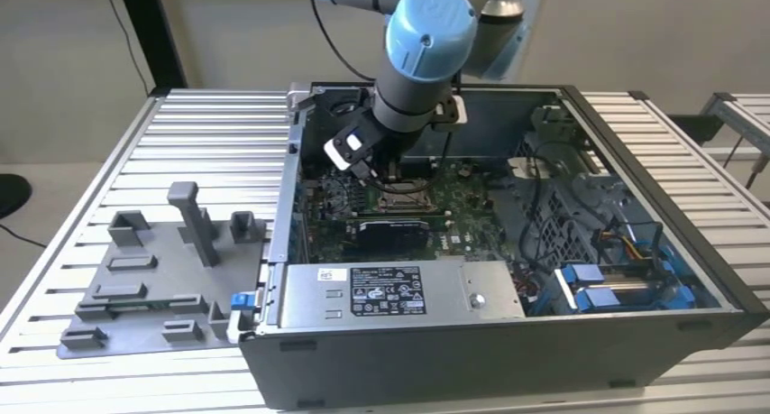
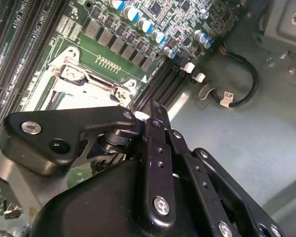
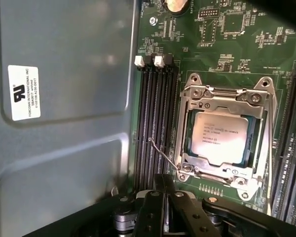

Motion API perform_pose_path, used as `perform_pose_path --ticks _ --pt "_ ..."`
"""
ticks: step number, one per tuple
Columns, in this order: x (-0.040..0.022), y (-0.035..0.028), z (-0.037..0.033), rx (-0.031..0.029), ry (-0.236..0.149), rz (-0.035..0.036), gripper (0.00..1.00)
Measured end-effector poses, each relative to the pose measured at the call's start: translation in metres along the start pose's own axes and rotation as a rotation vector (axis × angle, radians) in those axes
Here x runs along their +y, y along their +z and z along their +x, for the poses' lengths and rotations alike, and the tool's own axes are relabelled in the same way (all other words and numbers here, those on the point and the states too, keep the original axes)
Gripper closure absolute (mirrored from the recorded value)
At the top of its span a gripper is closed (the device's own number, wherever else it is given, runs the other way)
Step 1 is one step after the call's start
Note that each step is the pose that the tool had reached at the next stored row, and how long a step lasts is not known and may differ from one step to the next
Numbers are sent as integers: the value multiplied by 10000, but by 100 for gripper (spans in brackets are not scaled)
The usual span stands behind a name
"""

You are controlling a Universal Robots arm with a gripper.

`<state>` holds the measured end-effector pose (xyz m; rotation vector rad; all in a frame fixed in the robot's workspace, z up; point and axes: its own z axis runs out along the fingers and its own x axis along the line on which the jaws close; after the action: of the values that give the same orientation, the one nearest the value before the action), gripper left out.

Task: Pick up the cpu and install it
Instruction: 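Place the cpu into insertion slot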

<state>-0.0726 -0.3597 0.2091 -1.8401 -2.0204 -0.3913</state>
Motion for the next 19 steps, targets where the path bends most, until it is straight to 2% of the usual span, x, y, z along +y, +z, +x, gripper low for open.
perform_pose_path --ticks 4,19 --pt "7 41 14 9 -1 -1 100" --pt "26 140 -22 7 -1 0 100"
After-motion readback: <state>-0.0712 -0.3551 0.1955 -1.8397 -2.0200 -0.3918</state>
